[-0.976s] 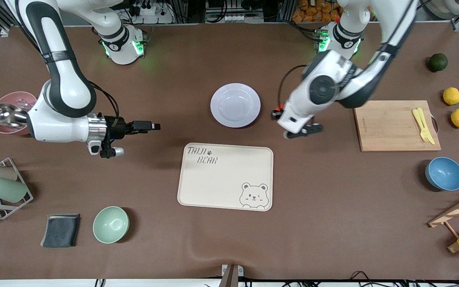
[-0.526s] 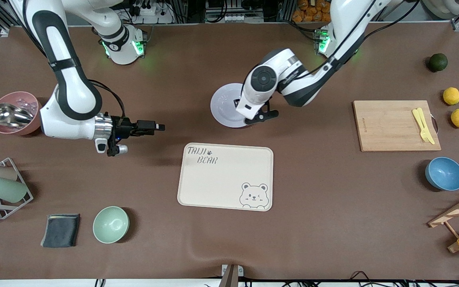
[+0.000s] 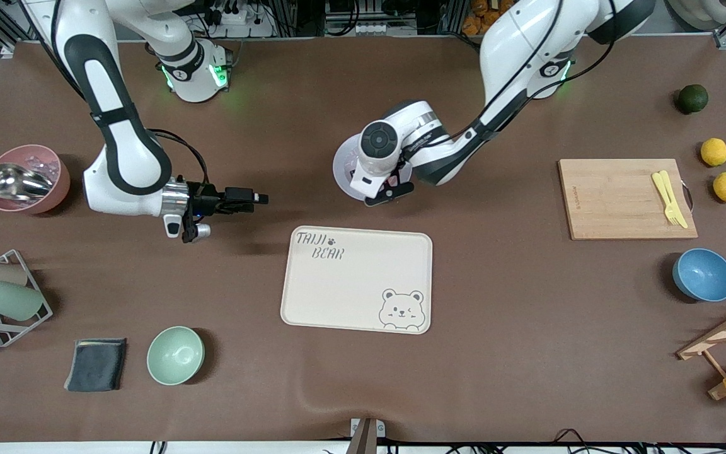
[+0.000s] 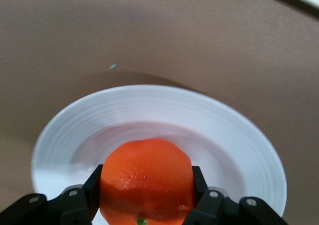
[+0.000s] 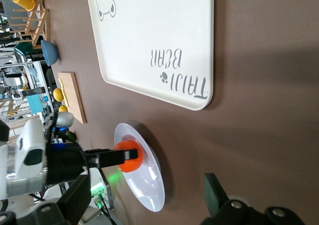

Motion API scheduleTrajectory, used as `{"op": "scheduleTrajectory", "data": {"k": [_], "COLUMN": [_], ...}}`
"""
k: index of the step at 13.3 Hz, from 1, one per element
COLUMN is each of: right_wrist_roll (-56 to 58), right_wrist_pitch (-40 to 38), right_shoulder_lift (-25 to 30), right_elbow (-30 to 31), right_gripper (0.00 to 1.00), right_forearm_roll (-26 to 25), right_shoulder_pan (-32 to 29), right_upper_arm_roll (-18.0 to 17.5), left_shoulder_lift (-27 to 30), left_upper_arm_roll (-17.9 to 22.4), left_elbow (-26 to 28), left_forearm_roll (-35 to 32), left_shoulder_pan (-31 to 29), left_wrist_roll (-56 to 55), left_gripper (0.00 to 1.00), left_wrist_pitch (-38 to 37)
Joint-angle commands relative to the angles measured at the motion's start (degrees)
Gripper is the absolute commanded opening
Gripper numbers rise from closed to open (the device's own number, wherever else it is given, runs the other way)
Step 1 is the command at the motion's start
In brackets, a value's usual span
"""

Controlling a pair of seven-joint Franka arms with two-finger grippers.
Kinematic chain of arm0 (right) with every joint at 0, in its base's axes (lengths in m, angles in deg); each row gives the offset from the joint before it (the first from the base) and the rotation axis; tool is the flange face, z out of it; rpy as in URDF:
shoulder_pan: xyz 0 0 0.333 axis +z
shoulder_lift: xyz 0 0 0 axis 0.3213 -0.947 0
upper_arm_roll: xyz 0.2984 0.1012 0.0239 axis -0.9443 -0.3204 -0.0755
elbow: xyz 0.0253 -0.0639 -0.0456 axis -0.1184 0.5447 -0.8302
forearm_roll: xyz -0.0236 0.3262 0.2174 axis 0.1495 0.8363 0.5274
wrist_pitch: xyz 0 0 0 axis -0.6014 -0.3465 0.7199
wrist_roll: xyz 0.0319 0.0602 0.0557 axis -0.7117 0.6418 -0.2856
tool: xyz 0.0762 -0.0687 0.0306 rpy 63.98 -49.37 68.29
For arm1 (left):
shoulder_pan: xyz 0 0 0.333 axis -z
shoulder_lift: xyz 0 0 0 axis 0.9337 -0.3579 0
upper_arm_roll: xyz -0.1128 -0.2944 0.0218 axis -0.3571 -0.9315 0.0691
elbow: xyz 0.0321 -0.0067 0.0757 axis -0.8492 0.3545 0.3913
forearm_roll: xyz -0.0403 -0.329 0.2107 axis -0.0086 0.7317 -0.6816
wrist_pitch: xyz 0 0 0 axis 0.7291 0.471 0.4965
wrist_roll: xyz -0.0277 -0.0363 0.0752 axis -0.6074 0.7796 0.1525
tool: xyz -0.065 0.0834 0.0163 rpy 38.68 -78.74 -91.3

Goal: Place orange and plate with both arms
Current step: 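Carry the orange with the left gripper and lower it onto the plate, then release the orange and withdraw the left gripper while the right gripper nears the plate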

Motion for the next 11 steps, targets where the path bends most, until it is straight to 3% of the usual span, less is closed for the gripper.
{"op": "scheduleTrajectory", "data": {"k": [1, 3, 6, 9, 11], "right_wrist_roll": [1.36, 1.36, 2.58, 12.50, 13.58], "right_wrist_pitch": [1.07, 1.85, 2.30, 2.73, 5.45], "right_shoulder_lift": [0.42, 0.24, 0.33, -0.28, -0.28], "right_elbow": [1.71, 2.23, 3.38, 5.40, 6.10], "right_gripper": [1.00, 1.00, 1.00, 0.98, 0.97], "right_forearm_roll": [3.94, 5.18, 6.94, 13.60, 15.37], "right_shoulder_pan": [2.76, 4.26, 5.58, 6.37, 8.30], "right_upper_arm_roll": [0.44, 0.44, 0.44, 0.44, 0.35], "left_shoulder_lift": [-1.75, -2.02, 0.95, 10.25, 16.32], "left_upper_arm_roll": [2.61, 2.61, 2.52, 1.91, 1.65], "left_elbow": [-2.47, -2.38, -2.29, -2.38, -2.47], "left_forearm_roll": [-0.95, -1.30, -1.31, -0.87, -0.08], "left_shoulder_pan": [3.76, 3.76, 2.71, -2.11, -6.85], "left_wrist_roll": [-3.33, -4.83, -5.45, -3.97, -0.64], "left_gripper": [0.25, 1.00, 1.00, 1.00, 1.00], "left_wrist_pitch": [2.01, 2.46, 1.94, -2.00, -2.54]}}
